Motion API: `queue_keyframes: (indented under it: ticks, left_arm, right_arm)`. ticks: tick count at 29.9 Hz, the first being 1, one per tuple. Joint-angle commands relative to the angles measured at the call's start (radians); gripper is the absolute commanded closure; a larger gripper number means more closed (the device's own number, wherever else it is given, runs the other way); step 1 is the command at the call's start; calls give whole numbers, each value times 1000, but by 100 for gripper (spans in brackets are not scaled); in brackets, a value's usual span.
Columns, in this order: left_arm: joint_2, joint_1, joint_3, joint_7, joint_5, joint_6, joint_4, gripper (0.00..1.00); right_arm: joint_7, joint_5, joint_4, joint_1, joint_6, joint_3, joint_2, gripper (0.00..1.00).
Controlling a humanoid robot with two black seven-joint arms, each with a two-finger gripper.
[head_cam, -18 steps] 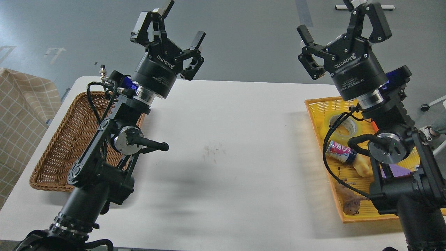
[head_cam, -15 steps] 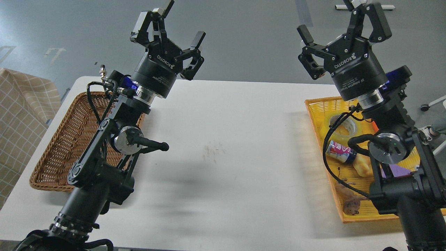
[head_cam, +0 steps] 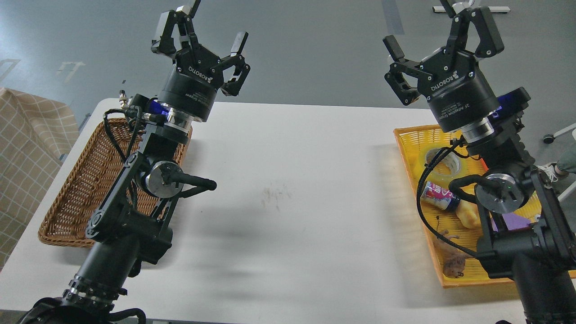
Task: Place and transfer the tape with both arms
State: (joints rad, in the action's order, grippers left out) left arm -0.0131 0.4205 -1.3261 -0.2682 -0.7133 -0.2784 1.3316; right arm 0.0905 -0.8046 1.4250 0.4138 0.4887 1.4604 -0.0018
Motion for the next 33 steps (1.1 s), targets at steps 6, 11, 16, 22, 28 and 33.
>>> queue_keyframes:
  ticks: [6,11,16,22,28,33]
  left_arm:
    - [-11,9,4,26,6,-15,0,2]
    - [-11,14,4,33,6,-36,0,2]
    - [-11,9,4,33,5,-36,0,2]
    - [-13,3,1,29,6,-59,0,2]
    - [-4,6,-1,27,8,-56,6,2]
    - [-8,0,-1,27,8,-61,0,2]
  right_arm:
    - [0,-1,0,0,0,0,0,0]
    - [0,-1,2,-1,0,0,0,0]
    - [0,1,2,-1,0,-2,0,0]
    - [0,1,3,-1,0,-2,0,0]
    - [0,-1,0,-1,0,-6,-1,0]
    - [0,-1,-1,-1,0,-5,-1,0]
